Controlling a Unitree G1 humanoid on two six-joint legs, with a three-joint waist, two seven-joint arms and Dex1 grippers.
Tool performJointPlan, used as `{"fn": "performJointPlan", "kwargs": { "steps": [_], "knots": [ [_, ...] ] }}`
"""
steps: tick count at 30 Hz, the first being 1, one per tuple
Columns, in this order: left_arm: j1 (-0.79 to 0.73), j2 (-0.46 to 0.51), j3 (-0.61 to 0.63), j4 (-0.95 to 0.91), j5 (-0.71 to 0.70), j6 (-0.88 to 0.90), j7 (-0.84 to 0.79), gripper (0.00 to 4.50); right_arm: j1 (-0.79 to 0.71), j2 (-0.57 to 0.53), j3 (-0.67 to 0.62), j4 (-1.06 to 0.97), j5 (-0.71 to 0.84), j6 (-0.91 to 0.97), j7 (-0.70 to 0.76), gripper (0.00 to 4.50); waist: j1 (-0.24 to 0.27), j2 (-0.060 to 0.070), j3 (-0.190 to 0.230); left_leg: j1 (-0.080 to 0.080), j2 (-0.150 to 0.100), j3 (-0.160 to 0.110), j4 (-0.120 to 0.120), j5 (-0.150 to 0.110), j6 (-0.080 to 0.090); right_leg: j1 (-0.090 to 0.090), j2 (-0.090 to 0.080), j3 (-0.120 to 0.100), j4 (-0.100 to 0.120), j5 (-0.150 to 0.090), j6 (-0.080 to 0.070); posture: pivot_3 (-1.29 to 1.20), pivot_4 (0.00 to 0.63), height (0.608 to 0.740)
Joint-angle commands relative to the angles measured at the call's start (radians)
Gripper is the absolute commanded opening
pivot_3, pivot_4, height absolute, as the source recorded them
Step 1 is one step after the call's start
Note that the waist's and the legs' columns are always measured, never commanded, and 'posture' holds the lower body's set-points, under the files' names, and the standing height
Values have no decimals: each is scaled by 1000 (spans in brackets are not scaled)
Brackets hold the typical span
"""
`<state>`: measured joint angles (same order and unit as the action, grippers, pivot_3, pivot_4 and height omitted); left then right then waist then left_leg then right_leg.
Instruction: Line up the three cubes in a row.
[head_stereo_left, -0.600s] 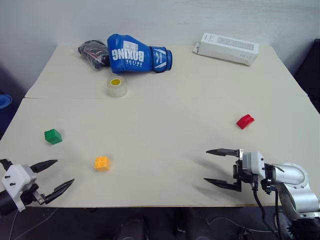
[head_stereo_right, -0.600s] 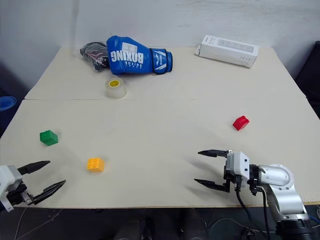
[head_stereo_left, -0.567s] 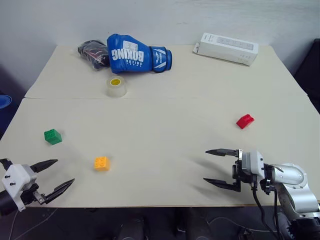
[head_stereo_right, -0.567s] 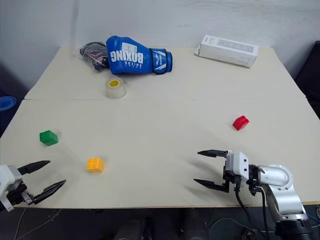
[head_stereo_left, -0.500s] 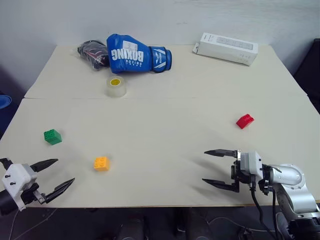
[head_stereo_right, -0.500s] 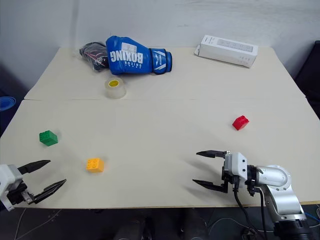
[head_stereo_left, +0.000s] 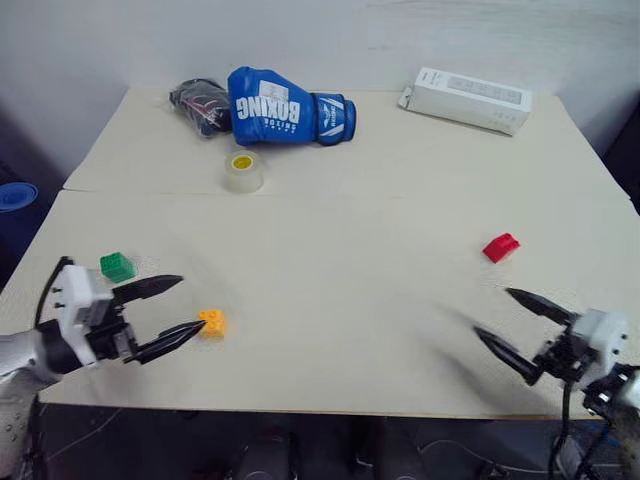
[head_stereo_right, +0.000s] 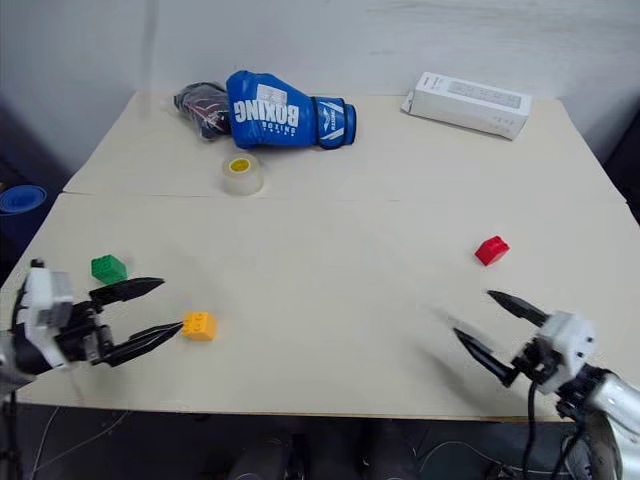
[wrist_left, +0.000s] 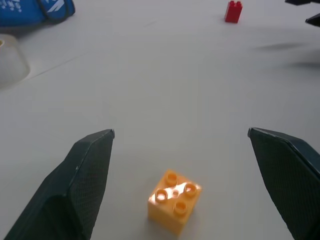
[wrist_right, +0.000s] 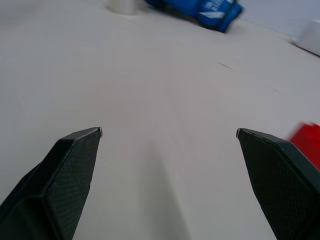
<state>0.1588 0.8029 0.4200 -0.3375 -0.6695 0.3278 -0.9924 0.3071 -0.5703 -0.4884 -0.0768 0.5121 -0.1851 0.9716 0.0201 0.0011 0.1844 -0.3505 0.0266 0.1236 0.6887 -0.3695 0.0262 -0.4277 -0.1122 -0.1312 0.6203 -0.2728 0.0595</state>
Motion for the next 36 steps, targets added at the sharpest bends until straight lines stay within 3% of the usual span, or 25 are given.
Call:
{"fn": "performJointPlan", "kwargs": {
  "steps": [1,6,12,17,20,26,30,36],
  "knots": [
    [-47,1,-63,20,82,-75,-21,4500,27,50,-64,33,-7,-34,-90,4427,-10,0,0,0,0,1,0,0,0,0,1,1,1,0,0,0,150,740],
    [-167,-33,-139,76,101,-95,-23,4500,5,102,-64,52,7,18,-189,4427,-25,1,-1,2,1,1,-1,1,-1,0,1,2,2,0,0,0,150,740],
    [-232,-15,-194,17,54,-5,-44,4500,-261,-10,41,56,-13,213,-240,4427,-46,3,0,4,1,3,-1,1,-1,-1,1,4,4,0,-1,0,150,740],
    [-290,-29,-246,6,86,-23,-66,4500,-619,-139,168,345,-103,344,-200,4427,-48,3,1,4,0,5,-1,3,0,-1,1,5,4,-1,-1,0,150,740],
    [-307,-32,-273,6,96,-23,-74,4500,-799,-151,246,564,-211,271,-196,4427,-41,3,1,2,2,1,-1,4,-2,-1,3,1,5,-2,-3,0,150,740],
    [-306,-48,-286,-5,111,-32,-56,4500,-977,-151,316,821,-279,230,-124,4427,-45,3,1,-2,1,2,0,6,0,-3,2,1,5,0,0,0,150,740],
    [-293,-63,-276,-18,121,-42,-32,4500,-1009,-147,317,882,-297,205,-123,3490,-46,3,1,-2,1,1,2,5,0,-2,2,1,5,0,0,0,150,740],
    [-280,-69,-278,-29,130,-51,-22,4500,-1001,-149,308,923,-301,188,-105,1497,-47,3,1,-2,1,1,2,6,0,-2,2,1,6,0,0,0,150,740]
  ]
}}
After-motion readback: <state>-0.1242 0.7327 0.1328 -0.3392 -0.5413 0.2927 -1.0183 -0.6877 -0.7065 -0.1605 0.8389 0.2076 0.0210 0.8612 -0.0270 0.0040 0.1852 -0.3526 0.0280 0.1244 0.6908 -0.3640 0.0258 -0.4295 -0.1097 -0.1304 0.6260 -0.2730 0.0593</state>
